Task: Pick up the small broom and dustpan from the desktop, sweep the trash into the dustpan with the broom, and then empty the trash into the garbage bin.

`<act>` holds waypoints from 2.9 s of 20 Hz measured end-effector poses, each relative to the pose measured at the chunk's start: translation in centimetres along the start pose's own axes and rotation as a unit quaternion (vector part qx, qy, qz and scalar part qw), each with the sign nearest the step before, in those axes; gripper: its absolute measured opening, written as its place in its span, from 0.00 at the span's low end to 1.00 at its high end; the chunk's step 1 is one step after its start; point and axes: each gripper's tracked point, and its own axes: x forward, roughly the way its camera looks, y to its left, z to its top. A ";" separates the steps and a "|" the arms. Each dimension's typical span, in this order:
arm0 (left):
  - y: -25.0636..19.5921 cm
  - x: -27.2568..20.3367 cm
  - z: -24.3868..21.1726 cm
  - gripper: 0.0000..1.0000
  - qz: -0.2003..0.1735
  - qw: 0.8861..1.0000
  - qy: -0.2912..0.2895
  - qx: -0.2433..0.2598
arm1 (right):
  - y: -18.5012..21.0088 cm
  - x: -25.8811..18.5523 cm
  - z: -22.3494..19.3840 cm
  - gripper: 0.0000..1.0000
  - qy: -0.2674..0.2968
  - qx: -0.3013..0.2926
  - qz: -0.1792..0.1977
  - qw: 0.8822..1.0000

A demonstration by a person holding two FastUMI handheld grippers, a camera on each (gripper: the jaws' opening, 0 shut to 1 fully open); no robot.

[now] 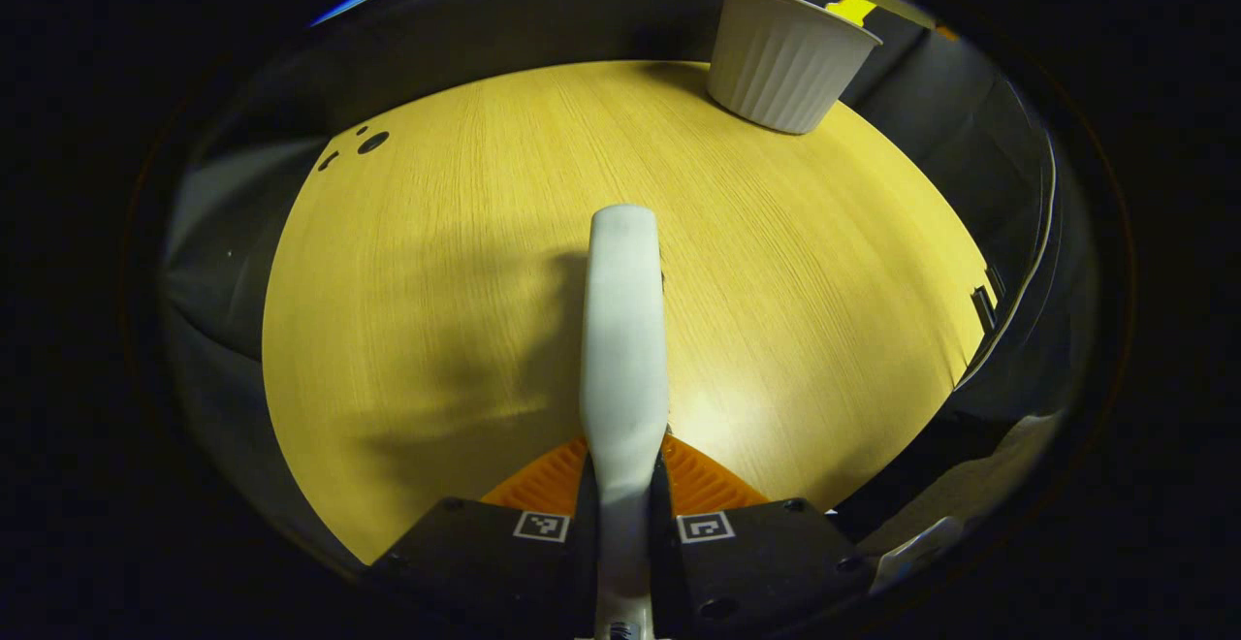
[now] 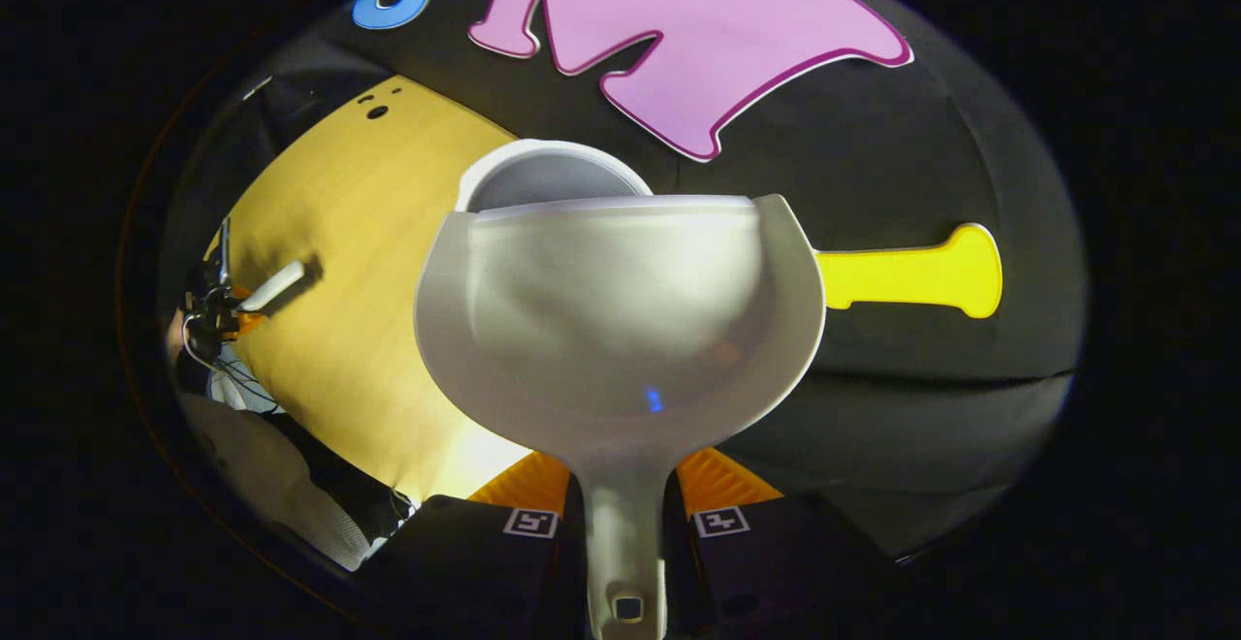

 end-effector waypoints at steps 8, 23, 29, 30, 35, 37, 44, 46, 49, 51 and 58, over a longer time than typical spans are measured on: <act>1.6 0.0 0.7 0.26 0.027 1.000 0.001 -0.007 | 9.4 -1.6 -5.6 0.35 -0.042 0.003 0.069 0.997; 0.3 0.5 1.2 0.26 0.070 0.997 0.010 -0.009 | 32.4 13.3 -16.5 0.40 0.014 0.060 0.167 0.984; -0.2 1.0 1.5 0.26 0.078 0.997 0.018 -0.003 | 36.5 18.3 -16.6 0.36 0.017 0.140 0.174 0.975; -0.4 1.0 1.5 0.26 0.079 0.997 0.019 -0.003 | 36.6 18.9 -16.6 0.36 0.017 0.146 0.172 0.974; -1.4 0.8 1.6 0.26 0.087 0.996 0.019 0.005 | 37.0 19.9 -16.5 0.36 0.010 0.145 0.167 0.975; -1.6 0.8 1.8 0.28 0.093 0.995 0.020 0.008 | 37.0 19.8 -16.4 0.36 0.010 0.145 0.175 0.974; -2.2 1.2 1.4 0.28 0.096 0.995 0.034 0.013 | 37.5 20.0 -17.3 0.37 0.017 0.146 0.182 0.972; -2.2 1.3 1.3 0.27 0.096 0.994 0.041 0.013 | 37.6 20.0 -17.8 0.37 0.027 0.144 0.186 0.972; -1.9 1.2 1.5 0.31 0.105 0.994 0.040 0.017 | 38.2 20.3 -18.1 0.38 0.026 0.146 0.190 0.971; -1.6 0.9 1.5 0.29 0.109 0.993 0.038 0.019 | 38.5 20.1 -18.5 0.36 0.030 0.149 0.198 0.968; -1.7 -1.2 1.5 0.27 0.123 0.992 0.027 0.027 | 37.7 17.1 -18.8 0.39 0.020 0.168 0.210 0.963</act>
